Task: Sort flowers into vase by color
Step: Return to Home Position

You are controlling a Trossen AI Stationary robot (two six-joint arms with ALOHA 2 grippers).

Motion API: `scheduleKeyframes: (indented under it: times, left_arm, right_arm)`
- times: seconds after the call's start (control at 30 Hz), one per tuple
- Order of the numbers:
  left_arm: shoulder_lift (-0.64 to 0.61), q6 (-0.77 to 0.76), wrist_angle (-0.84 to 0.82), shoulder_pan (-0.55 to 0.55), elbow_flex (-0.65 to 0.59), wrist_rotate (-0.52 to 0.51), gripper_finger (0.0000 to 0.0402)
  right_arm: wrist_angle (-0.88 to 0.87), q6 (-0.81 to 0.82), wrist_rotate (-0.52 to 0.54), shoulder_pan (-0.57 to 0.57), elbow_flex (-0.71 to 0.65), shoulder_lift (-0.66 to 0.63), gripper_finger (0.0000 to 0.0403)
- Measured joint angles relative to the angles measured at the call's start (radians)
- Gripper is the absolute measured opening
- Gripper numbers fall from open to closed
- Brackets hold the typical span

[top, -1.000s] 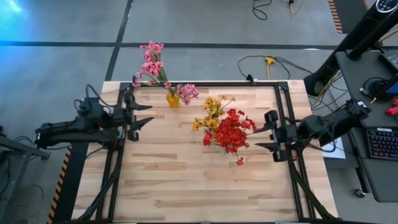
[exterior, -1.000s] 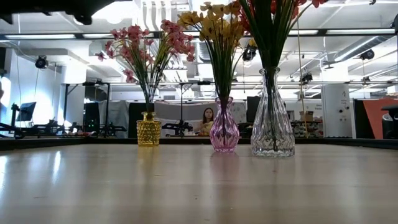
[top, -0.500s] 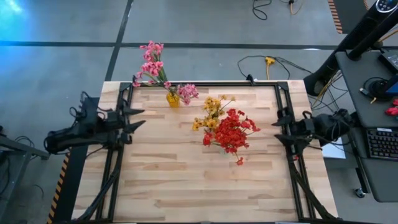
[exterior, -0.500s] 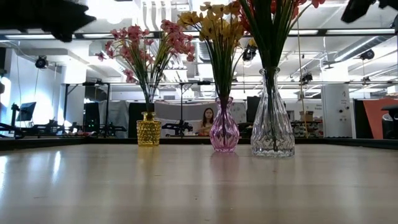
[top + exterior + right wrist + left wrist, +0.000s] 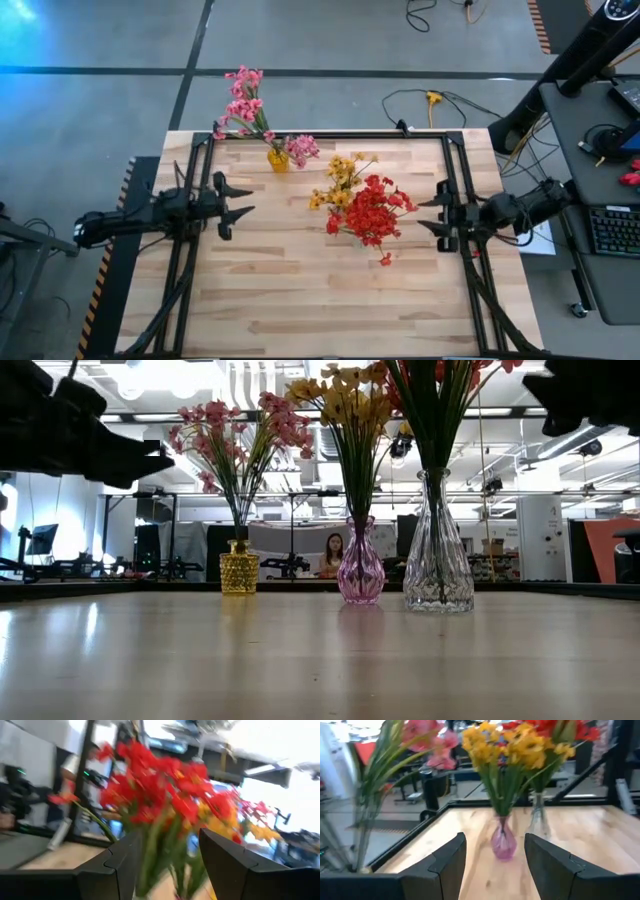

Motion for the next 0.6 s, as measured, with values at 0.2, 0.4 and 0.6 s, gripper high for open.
scheduleKeyframes:
  times: [0.2,0.4,0.6]
  left_arm:
    - [0.06,-0.011,-0.011,0.001,0.008,-0.013,0.0185]
    - [0.088,-0.012,-0.013,0.001,0.008,-0.013,0.0185]
    - [0.106,-0.012,-0.012,0.001,0.008,-0.013,0.0185]
  right_arm:
    - [-0.088,0.112,0.169,-0.005,0.0,0.016,0.0192]
    - [-0.139,0.2,0.174,-0.005,0.0,0.024,0.0192]
    - [-0.149,0.194,0.173,-0.005,0.0,0.023,0.0192]
